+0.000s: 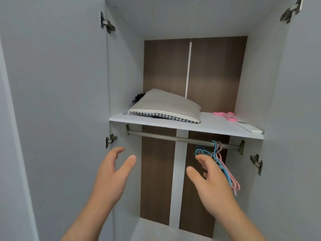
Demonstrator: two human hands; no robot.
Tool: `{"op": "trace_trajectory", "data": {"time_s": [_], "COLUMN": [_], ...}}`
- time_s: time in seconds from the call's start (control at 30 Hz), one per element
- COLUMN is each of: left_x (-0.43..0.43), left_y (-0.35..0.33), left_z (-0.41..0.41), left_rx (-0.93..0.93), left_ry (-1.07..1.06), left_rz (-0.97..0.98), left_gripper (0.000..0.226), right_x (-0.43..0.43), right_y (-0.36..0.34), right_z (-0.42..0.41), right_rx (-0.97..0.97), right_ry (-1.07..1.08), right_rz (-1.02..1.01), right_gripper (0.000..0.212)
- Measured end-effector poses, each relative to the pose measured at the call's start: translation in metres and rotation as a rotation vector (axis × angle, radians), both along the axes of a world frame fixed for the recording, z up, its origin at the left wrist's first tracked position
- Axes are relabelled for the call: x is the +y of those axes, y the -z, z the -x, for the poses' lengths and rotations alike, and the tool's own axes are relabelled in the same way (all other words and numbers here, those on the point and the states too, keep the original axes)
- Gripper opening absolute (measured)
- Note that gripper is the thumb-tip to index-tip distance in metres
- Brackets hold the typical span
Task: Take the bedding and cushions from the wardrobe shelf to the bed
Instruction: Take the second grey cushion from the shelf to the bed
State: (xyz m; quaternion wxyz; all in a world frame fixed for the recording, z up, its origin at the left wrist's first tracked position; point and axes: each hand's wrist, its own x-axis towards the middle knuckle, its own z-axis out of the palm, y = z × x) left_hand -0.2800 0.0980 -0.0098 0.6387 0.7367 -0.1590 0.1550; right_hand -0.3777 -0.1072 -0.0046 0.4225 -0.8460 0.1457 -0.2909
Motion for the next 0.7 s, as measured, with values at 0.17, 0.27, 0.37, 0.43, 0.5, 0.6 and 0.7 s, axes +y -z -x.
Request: {"op": "trace_trajectory", "data": {"time_s": [0.17, 0.27, 0.37, 0.43, 0.5, 0.6, 0.7], "left_x": [-0.012, -0.016, -0.024, -0.033, -0.046, -0.067, -0.085], "left_y": [-0.003, -0.011, -0.020, -0.026, -0.033, -0.046, -0.059], "left_z": [-0.063, -0.119, -0.167, -0.193, -0.218, -0.247, -0.275], "left_rx": [-0.019, -0.048, -0.060, -0.072, -0.085, -0.116, -0.169], "left_ry": [0.007, 0.036, 0.062, 0.089, 0.127, 0.135, 0.136], "left_rz": [-0.015, -0.026, 0.020, 0.047, 0.052, 0.016, -0.034], "left_gripper": [0.046, 0.054, 0.059, 0.058, 0.058, 0.058, 0.061], "right_x": [-0.012, -0.013, -0.015, -0.019, -0.025, -0.037, -0.055], "right_y": [-0.006, -0.013, -0.025, -0.032, -0.038, -0.047, -0.060], "right_z": [-0.059, -0.105, -0.144, -0.167, -0.190, -0.218, -0.238], "right_rx": [-0.049, -0.044, -0.048, -0.061, -0.080, -0.094, -0.081], "right_ry": [0.020, 0.055, 0.098, 0.124, 0.158, 0.243, 0.303], "right_rz": [0.009, 0.037, 0.081, 0.097, 0.108, 0.138, 0.211], "right_gripper": [0.044, 0.047, 0.048, 0.048, 0.048, 0.048, 0.050]}}
